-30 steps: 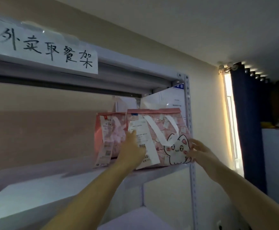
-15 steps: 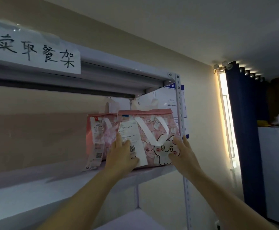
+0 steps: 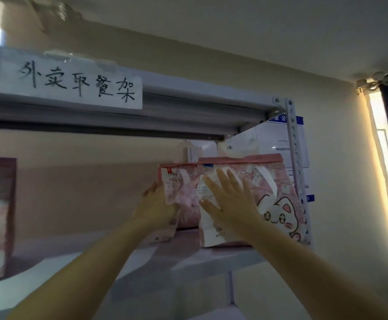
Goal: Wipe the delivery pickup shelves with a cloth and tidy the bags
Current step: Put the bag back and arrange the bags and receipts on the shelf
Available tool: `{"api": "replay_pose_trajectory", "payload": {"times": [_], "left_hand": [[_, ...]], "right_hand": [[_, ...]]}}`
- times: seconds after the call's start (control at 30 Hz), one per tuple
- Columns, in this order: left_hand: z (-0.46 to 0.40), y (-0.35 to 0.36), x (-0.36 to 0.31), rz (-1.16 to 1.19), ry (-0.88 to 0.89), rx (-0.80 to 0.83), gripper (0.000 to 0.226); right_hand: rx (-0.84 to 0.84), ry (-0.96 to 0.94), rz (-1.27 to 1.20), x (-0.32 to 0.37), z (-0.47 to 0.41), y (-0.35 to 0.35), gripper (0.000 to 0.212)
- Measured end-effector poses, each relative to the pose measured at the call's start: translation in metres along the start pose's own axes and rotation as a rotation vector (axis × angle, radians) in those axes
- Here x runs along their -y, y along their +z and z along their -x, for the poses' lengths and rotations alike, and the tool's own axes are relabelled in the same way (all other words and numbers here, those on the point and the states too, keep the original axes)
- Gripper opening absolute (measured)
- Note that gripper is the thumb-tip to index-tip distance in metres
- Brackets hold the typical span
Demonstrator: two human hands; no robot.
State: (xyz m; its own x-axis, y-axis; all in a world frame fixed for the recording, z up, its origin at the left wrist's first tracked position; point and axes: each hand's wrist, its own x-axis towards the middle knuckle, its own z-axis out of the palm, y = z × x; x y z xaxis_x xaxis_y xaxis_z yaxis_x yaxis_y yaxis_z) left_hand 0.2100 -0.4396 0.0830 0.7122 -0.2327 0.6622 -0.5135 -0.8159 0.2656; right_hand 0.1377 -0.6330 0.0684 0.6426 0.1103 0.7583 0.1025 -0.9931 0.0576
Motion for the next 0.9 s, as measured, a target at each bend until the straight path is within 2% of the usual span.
{"api": "replay_pose_trajectory", "payload": {"times": [0.13, 0.23, 0.37, 0.47, 0.7, 0.9], "left_hand": [[-0.006, -0.017, 0.003, 0.065, -0.112, 0.085, 0.062], [-0.021, -0.022, 0.002, 0.183, -0.154, 0.101, 0.055], [-0.055, -0.017, 0.011, 0.286, -0.172, 0.137, 0.025], [-0.073, 0.002, 0.021, 0.421, -0.271, 0.163, 0.006], [-0.093, 0.042, 0.029, 0.556, -0.449, -0.004, 0.031], [-0.089, 0.034, 0.036, 0.457, -0.441, -0.057, 0.022]], "right_hand": [[-0.026, -0.043, 0.117, 0.003, -0.011, 0.018, 0.084], [-0.099, -0.051, 0.142, 0.006, -0.016, 0.031, 0.075], [-0.125, -0.03, 0.161, 0.008, -0.021, 0.048, 0.065], [-0.153, -0.027, 0.143, 0.007, -0.021, 0.056, 0.064], [-0.156, -0.031, 0.082, 0.002, -0.023, 0.058, 0.063], [-0.129, -0.056, 0.076, -0.001, -0.021, 0.055, 0.062]]}}
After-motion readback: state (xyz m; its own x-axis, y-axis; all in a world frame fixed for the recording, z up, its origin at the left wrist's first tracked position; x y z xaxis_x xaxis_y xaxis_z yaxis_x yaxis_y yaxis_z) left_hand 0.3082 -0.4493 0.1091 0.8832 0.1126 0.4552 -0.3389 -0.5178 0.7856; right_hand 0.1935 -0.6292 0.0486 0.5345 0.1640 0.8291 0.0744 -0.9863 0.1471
